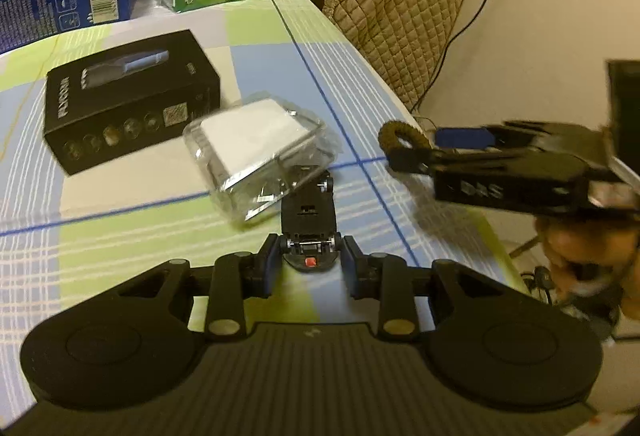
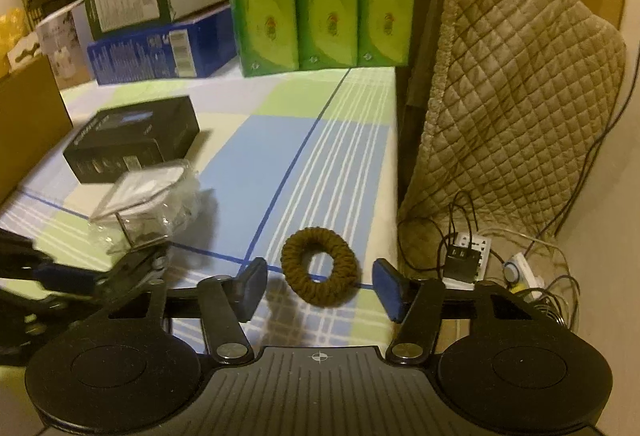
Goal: Organize objects
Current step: 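Grasp the black toy car with the left gripper while the right grasps the brown fabric ring, then carry the toy car and fabric ring over the cardboard box with both tools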
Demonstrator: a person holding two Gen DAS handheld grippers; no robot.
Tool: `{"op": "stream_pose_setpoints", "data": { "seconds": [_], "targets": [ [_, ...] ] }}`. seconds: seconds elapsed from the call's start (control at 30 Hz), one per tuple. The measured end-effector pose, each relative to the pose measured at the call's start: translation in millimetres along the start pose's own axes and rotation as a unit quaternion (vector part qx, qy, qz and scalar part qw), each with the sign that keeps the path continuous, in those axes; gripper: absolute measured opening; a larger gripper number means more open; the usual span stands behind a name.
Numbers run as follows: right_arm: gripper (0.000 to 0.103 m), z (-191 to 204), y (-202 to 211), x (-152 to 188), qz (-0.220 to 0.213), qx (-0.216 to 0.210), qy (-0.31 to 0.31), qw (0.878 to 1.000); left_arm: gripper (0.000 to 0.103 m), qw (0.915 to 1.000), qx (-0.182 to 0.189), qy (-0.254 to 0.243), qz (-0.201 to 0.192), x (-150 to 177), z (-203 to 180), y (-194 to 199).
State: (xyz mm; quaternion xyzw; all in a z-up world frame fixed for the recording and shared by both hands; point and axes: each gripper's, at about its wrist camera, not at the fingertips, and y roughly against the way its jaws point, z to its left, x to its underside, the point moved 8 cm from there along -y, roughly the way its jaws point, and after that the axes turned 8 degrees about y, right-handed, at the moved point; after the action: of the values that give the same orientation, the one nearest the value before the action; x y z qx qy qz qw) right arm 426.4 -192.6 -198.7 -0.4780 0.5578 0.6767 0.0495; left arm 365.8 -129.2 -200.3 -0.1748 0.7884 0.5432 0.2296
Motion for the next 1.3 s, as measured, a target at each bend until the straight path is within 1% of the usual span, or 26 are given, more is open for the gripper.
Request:
{"op": "stream_pose_setpoints", "data": {
  "seconds": [0.03,0.1,0.13,0.17,0.2,0.27,0.4,0.5,0.6,0.7,0.73,0.8,0.87,1.0,1.1,1.13,1.2,1.23,1.3],
  "targets": [
    [0.051,1.7,-3.2,0.5,0.002,0.002,0.004,1.000,0.027,1.0000,-0.002,-0.001,0.000,3.3,2.5,4.8],
    [0.037,4.7,-5.1,1.1,-0.001,0.007,0.005,1.000,0.027,1.0000,-0.004,-0.002,-0.002,9.0,8.2,14.8],
    [0.034,6.7,-4.1,1.5,-0.002,0.009,0.003,1.000,0.027,1.0000,-0.004,0.000,-0.002,12.9,12.3,20.8],
    [0.024,10.2,-2.5,1.9,-0.002,0.010,0.003,1.000,0.027,1.0000,-0.005,0.002,-0.002,16.4,16.2,26.4],
    [0.018,13.9,-0.6,2.3,0.001,0.009,0.004,1.000,0.027,1.0000,-0.008,0.002,-0.002,19.5,19.2,31.4],
    [0.016,24.6,5.1,5.3,0.008,0.000,0.001,1.000,0.027,0.9999,-0.012,-0.002,-0.002,28.6,26.7,44.0],
    [0.015,53.1,26.3,16.0,0.020,-0.023,-0.005,1.000,0.027,0.9997,-0.021,-0.012,-0.002,46.1,38.5,66.3],
    [0.015,75.6,45.3,25.5,0.031,-0.050,-0.021,0.998,0.027,0.9995,-0.028,-0.012,0.002,63.6,50.1,83.8],
    [0.015,95.8,59.8,32.6,0.040,-0.068,-0.022,0.997,0.027,0.9991,-0.042,-0.006,0.009,82.3,63.1,99.9],
    [0.015,111.9,68.9,37.4,0.048,-0.084,-0.019,0.995,0.027,0.9989,-0.046,0.004,0.013,95.1,73.0,112.5],
    [0.015,115.7,70.6,38.2,0.050,-0.086,-0.017,0.995,0.028,0.9987,-0.050,0.007,0.010,96.7,75.7,115.4],
    [0.015,121.1,72.6,39.4,0.053,-0.088,-0.016,0.995,0.035,0.9985,-0.053,0.010,0.007,97.5,79.5,118.9],
    [0.015,125.9,74.5,39.5,0.054,-0.088,-0.015,0.995,0.045,0.9984,-0.055,0.015,0.004,95.1,81.3,120.0],
    [0.015,131.6,76.9,40.9,0.057,-0.088,-0.015,0.994,0.046,0.9989,-0.045,0.016,0.003,89.4,79.5,115.5],
    [0.015,133.9,76.3,41.2,0.059,-0.086,-0.015,0.994,0.046,0.9991,-0.040,0.011,0.007,85.3,76.2,105.7],
    [0.015,134.3,76.3,40.8,0.060,-0.085,-0.016,0.994,0.044,0.9991,-0.040,0.009,0.011,84.3,75.5,101.6],
    [0.015,135.2,76.8,38.8,0.060,-0.084,-0.017,0.994,0.039,0.9990,-0.043,0.002,0.013,83.1,75.1,96.3],
    [0.015,135.8,77.5,37.2,0.059,-0.084,-0.017,0.995,0.027,0.9988,-0.046,-0.002,0.014,82.2,75.4,95.6],
    [0.015,136.9,78.9,34.4,0.056,-0.084,-0.015,0.995,0.028,0.9990,-0.039,0.009,0.021,80.7,76.7,96.0]
  ]
}}
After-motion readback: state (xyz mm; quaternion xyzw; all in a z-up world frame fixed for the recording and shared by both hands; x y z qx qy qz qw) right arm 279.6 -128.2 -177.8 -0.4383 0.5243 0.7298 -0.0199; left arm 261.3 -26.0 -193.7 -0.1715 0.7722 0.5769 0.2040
